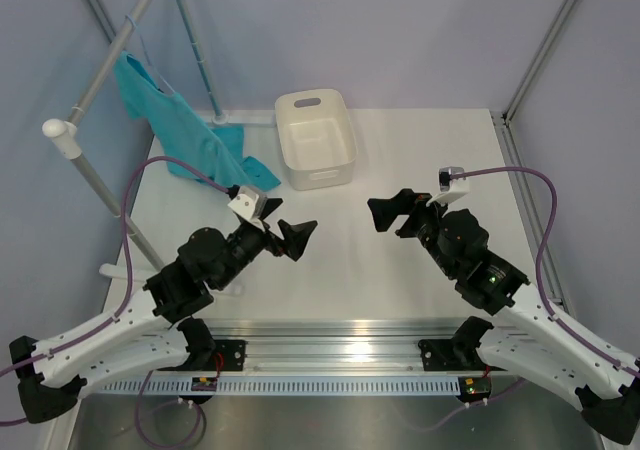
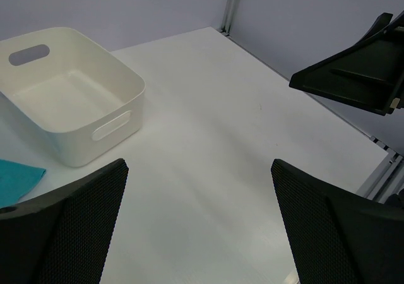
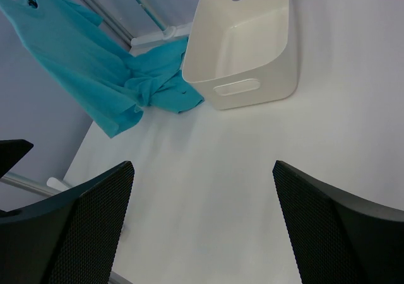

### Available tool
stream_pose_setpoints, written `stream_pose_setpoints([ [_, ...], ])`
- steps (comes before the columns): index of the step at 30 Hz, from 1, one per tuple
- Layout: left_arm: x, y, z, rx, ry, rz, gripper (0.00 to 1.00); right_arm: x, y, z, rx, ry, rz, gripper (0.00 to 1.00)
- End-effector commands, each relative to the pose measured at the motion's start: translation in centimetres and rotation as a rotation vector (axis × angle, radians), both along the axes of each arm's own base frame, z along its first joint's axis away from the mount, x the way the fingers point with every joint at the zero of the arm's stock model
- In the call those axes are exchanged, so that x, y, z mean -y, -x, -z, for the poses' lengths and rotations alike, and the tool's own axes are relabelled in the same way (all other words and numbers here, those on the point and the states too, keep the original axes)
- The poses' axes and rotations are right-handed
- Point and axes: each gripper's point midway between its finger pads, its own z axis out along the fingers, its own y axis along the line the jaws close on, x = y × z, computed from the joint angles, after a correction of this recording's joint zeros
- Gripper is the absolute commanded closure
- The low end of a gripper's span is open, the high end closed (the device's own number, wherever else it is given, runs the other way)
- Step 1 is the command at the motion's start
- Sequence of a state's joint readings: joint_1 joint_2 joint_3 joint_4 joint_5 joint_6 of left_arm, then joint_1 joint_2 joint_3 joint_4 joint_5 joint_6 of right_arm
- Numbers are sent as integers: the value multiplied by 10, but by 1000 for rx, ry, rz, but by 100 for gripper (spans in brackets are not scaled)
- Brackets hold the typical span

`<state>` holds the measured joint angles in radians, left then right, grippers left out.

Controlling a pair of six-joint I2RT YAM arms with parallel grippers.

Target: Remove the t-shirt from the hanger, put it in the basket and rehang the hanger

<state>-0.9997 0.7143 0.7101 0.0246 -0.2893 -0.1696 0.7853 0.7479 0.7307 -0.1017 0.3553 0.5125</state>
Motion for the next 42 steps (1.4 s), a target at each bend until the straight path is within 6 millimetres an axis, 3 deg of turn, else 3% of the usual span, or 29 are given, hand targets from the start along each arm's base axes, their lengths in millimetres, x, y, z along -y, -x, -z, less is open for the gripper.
stream_pose_setpoints([
  [1,0,-2,-11,20,50,-15,1,1,0,-14,34,-19,10,0],
  [10,-4,-19,-2,-7,17,-114,1,-10,-5,-5,-12,17,-14,1],
  [15,-20,-31,-18,-24,20,-236,1,-15,-4,-3,-28,41,-44,0],
  [25,-116,-48,-55,-29,-2,-749,3,-11,-4,-2,-23,54,-32,1],
  [30,-139,-62,-65,-12,-136,-1020,8,-11,-4,-2,-23,60,-30,1],
  [32,-149,-68,-78,-12,-122,-1081,10,-12,-4,-3,-23,58,-39,1],
  [36,-161,-85,-83,-29,-47,-1129,15,-14,-2,-4,-25,54,-52,0],
  [42,-174,-110,-74,-57,-42,-1189,17,-17,1,-5,-29,54,-73,0],
])
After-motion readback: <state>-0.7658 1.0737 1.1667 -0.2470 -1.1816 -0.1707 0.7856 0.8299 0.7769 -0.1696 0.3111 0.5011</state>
